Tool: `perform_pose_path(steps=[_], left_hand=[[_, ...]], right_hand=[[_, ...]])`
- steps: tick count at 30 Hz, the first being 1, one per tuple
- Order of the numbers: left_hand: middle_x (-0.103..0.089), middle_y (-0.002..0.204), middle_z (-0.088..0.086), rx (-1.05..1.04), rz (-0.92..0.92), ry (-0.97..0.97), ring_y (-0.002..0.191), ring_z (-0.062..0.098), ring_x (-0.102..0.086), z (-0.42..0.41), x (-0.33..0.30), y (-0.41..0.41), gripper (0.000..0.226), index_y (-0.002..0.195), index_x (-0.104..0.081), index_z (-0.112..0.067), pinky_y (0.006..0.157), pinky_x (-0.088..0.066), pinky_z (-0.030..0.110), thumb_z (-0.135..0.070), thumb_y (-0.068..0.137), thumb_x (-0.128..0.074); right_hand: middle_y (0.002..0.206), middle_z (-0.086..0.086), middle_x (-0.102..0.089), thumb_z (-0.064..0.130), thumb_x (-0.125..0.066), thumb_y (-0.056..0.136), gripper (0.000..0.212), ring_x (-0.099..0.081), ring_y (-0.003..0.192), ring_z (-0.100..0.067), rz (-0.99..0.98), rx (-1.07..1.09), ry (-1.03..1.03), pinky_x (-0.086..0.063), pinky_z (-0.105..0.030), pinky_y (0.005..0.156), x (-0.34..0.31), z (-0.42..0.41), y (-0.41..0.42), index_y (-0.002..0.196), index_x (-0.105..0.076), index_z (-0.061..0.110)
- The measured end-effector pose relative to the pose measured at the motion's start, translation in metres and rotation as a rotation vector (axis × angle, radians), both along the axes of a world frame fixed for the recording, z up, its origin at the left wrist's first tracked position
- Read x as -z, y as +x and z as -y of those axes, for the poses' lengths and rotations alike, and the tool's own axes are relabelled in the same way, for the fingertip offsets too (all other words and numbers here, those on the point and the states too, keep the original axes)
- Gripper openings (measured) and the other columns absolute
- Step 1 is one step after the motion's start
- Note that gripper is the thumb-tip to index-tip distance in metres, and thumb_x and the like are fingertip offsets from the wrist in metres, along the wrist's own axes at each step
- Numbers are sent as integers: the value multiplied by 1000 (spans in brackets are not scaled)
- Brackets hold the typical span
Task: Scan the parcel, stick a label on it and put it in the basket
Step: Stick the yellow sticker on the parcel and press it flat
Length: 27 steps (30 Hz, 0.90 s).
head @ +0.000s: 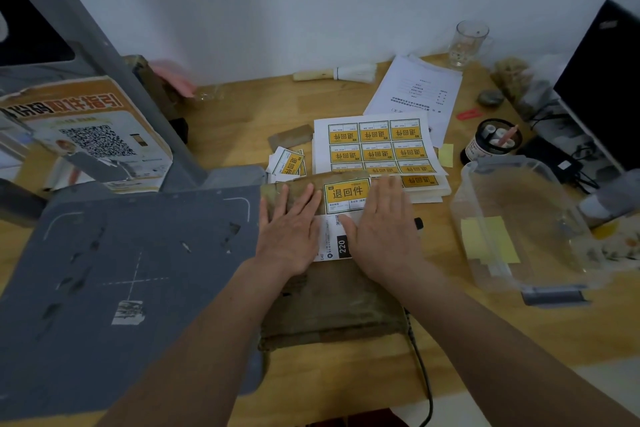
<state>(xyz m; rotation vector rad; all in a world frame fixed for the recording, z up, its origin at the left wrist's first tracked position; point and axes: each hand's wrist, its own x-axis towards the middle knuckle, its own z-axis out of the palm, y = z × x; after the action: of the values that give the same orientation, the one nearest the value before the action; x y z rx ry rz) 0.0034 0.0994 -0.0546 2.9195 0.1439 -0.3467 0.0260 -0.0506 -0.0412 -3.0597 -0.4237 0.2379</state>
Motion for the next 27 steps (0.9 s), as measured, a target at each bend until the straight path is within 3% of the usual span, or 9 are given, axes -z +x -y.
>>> perform_pose_path(steps=[3,6,8,11,14,17,20,24,27], left_hand=[[8,159,-14,9,18,8,146,19,17,-2,2,-2,52,150,3,-34,116,14,47,-40,101,-14],[8,160,-10,16,26,1,147,19,15,-6,4,-3,52,151,2,-31,117,13,43,-37,102,-15],[6,161,-7,13,39,-46,147,17,14,-9,4,-4,52,151,-1,-28,118,12,40,-36,102,-17],[3,161,-3,-125,178,-237,147,14,10,-12,0,-8,54,152,-7,-20,120,4,33,-28,102,-27],[4,161,-3,-292,250,-300,147,12,9,-18,2,-14,57,152,-1,-15,119,1,28,-22,102,-28],[7,161,-6,-323,198,-419,148,12,5,-19,8,-22,57,152,2,-20,120,-5,30,-21,102,-27],[5,161,-8,-352,201,-524,147,11,-4,-21,10,-27,61,152,3,-22,111,-10,23,-19,101,-31],[-13,160,2,-545,200,-737,146,16,-14,-25,3,-33,56,152,-7,-20,119,-15,35,-26,102,-32],[-40,147,5,-756,135,-860,135,23,-36,-29,5,-39,47,143,-37,-16,110,-27,37,-37,101,-29]], right_hand=[[161,-10,6,46,-10,100,64,10,148,-28,28,-284,-12,5,-46,119,6,-14,-1,151,3,11],[162,-1,0,42,-12,101,57,7,149,-20,-51,-405,8,8,-40,117,13,-13,-2,152,-3,18],[161,0,-12,39,-16,103,53,-2,149,-17,-114,-442,148,4,-32,117,3,-8,-4,152,-16,19],[154,-1,-33,34,-25,103,48,-22,146,-18,-109,-302,434,-9,-19,113,-8,3,-2,146,-34,16],[161,-3,8,44,-22,100,65,3,149,-16,-77,-162,333,-5,-33,122,5,11,1,153,-3,12],[160,-5,19,50,-28,98,77,-21,146,-20,-243,8,360,-28,-37,114,15,11,-2,151,11,10],[161,-7,-14,56,-31,94,79,-42,136,-24,-385,199,622,-39,-47,108,18,11,2,149,16,25],[144,-7,-45,57,-29,94,69,-41,135,-31,-490,512,975,-38,-47,106,13,11,4,151,-16,18],[104,-6,-64,38,-27,102,46,-61,101,-22,-451,605,1081,-47,-27,72,8,13,0,120,-57,8]])
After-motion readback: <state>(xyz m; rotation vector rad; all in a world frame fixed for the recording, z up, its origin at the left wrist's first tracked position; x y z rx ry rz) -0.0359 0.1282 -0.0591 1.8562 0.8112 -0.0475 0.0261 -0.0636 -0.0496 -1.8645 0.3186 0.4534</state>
